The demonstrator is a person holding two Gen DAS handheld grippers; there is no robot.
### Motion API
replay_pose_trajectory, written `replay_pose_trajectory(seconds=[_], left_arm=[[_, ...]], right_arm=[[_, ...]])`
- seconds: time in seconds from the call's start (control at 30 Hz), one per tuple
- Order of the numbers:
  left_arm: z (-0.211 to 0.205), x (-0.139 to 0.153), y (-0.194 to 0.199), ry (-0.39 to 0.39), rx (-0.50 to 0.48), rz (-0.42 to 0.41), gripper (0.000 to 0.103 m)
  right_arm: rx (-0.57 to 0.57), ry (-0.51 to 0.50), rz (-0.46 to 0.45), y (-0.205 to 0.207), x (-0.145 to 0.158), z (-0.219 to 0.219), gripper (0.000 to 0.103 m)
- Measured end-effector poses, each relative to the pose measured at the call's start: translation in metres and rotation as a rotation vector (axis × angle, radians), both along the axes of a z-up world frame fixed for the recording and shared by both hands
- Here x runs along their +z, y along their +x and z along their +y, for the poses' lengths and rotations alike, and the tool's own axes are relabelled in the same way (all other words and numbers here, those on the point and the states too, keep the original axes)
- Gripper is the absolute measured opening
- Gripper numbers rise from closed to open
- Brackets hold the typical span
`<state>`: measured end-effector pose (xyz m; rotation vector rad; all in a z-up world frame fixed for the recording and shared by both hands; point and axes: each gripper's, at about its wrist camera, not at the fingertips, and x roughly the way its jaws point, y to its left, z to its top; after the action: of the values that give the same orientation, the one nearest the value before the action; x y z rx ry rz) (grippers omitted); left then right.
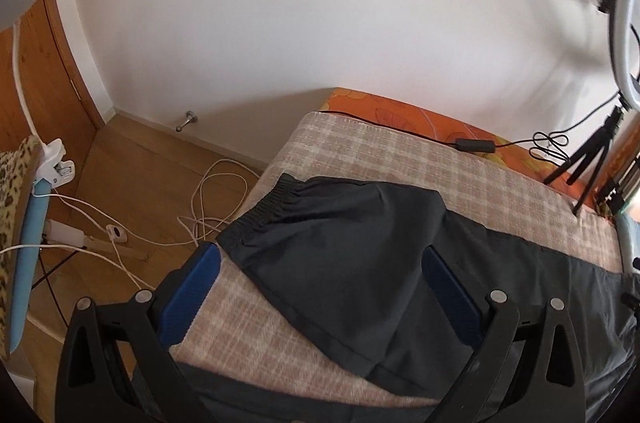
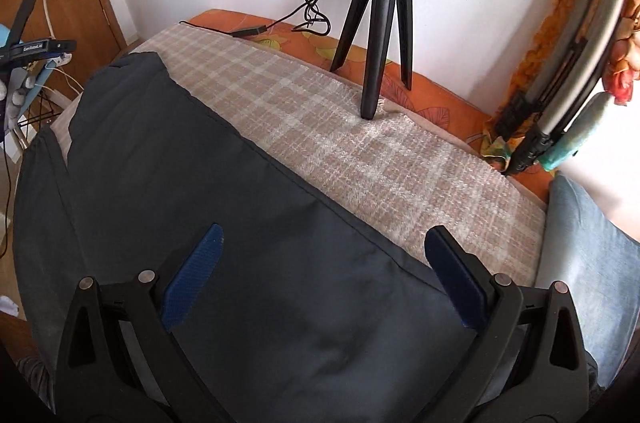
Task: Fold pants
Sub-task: 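Move both grippers toward the trousers' waistband and leg ends, then grasp the waistband with the left gripper while the right gripper grasps the leg hem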
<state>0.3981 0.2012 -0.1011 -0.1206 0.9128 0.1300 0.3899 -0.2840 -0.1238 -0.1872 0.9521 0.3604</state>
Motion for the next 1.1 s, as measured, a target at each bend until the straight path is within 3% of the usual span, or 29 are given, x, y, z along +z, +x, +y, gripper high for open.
replay_pose_trajectory(seconds=[0.2, 0.33, 0.47, 0.57, 0.77, 0.9, 1.0, 1.1], left_arm=[[0.038, -0.045, 0.066, -0.097, 0.083, 0.104, 0.101], [0.046, -0.071, 0.096, -0.108, 0.117, 0.150, 0.099], [0.049, -0.089, 0.110, -0.095, 0.136, 0.185, 0.085], [0.056, -0.095, 0.111, -0.136, 0.152, 0.192, 0.072], [0.055, -0.104, 0.118, -0.131, 0.145, 0.202, 0.063], [0.049, -0.108, 0.121, -0.087, 0.130, 0.200, 0.057], [0.049, -0.108, 0.120, -0.090, 0.116, 0.174, 0.043], [0.048, -0.106, 0.117, -0.086, 0.092, 0.145, 0.029]], right_arm=[[0.039, -0.035, 0.053, 0.030, -0.024, 0.015, 0.103], [0.068, -0.037, 0.088, 0.045, -0.037, 0.023, 0.103], [0.083, -0.051, 0.109, 0.055, -0.045, 0.029, 0.098], [0.091, -0.051, 0.126, 0.060, -0.049, 0.031, 0.097], [0.116, -0.068, 0.152, 0.064, -0.059, 0.037, 0.097], [0.117, -0.055, 0.159, 0.064, -0.061, 0.036, 0.096], [0.120, -0.046, 0.163, 0.063, -0.061, 0.038, 0.090], [0.138, -0.046, 0.158, 0.059, -0.058, 0.043, 0.078]])
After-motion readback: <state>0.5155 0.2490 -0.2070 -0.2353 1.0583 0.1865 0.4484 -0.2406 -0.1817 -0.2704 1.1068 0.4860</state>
